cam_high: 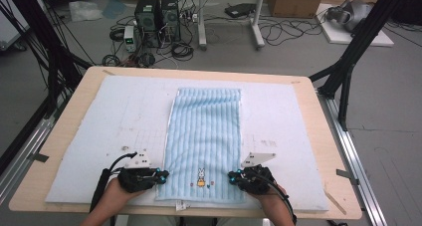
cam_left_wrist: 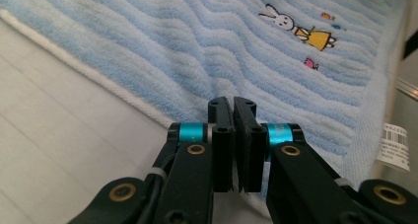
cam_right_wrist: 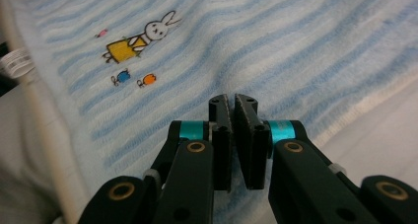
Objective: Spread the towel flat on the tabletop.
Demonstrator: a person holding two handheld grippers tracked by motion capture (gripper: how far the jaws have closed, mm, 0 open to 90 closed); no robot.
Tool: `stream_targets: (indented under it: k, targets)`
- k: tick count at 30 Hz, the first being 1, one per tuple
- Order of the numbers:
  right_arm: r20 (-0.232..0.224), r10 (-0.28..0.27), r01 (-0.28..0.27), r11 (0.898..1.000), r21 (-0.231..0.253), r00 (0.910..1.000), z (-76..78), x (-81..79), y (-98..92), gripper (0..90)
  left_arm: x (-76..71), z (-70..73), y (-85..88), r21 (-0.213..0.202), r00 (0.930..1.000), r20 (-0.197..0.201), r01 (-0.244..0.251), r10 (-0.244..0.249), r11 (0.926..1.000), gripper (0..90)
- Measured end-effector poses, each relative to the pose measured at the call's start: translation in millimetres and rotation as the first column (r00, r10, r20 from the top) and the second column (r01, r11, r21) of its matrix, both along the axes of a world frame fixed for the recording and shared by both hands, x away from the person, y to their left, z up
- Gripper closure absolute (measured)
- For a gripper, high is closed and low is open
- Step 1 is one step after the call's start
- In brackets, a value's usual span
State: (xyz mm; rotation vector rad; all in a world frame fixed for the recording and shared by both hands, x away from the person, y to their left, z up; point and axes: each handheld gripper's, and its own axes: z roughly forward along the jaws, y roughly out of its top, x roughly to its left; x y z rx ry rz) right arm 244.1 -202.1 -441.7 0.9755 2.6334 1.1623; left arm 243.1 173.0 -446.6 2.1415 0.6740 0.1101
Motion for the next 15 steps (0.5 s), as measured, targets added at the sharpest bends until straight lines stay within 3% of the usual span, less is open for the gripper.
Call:
stream_targets:
  k: [3, 5, 8, 11, 15]
  targets:
    - [-0.038, 0.056, -0.056, 0.998, 0.008, 0.9977, 1.4, -11.2, -0.5, 85.0, -9.7, 1.1, 4.6, -0.002, 0.9988, -0.013, 0.047, -0.047, 0.9989, 85.9]
    - [-0.03, 0.066, -0.066, 0.998, 0.009, 0.9974, 2.5, -16.3, -1.7, 82.1, -12.8, 1.9, 7.1, -0.029, 0.9985, -0.014, 0.053, -0.053, 0.9982, 83.5]
    - [-0.002, 0.001, -0.001, 0.999, 0.039, 1.0, 6.7, -12.5, -4.8, 72.2, -6.9, 6.3, 8.5, -0.066, 0.9995, 0.007, -0.03, 0.03, 0.9974, 62.0]
    - [0.032, -0.077, 0.075, 0.995, 0.065, 0.9965, 9.0, -3.4, -5.0, 68.3, 3.3, 12.4, 10.8, -0.116, 0.9922, 0.04, -0.112, 0.118, 0.9869, 55.7]
    - [0.052, -0.066, 0.062, 0.994, 0.087, 0.9964, 6.2, 10.0, 6.9, 67.6, 21.5, 18.4, 11.5, -0.148, 0.9749, 0.067, -0.201, 0.212, 0.9684, 55.3]
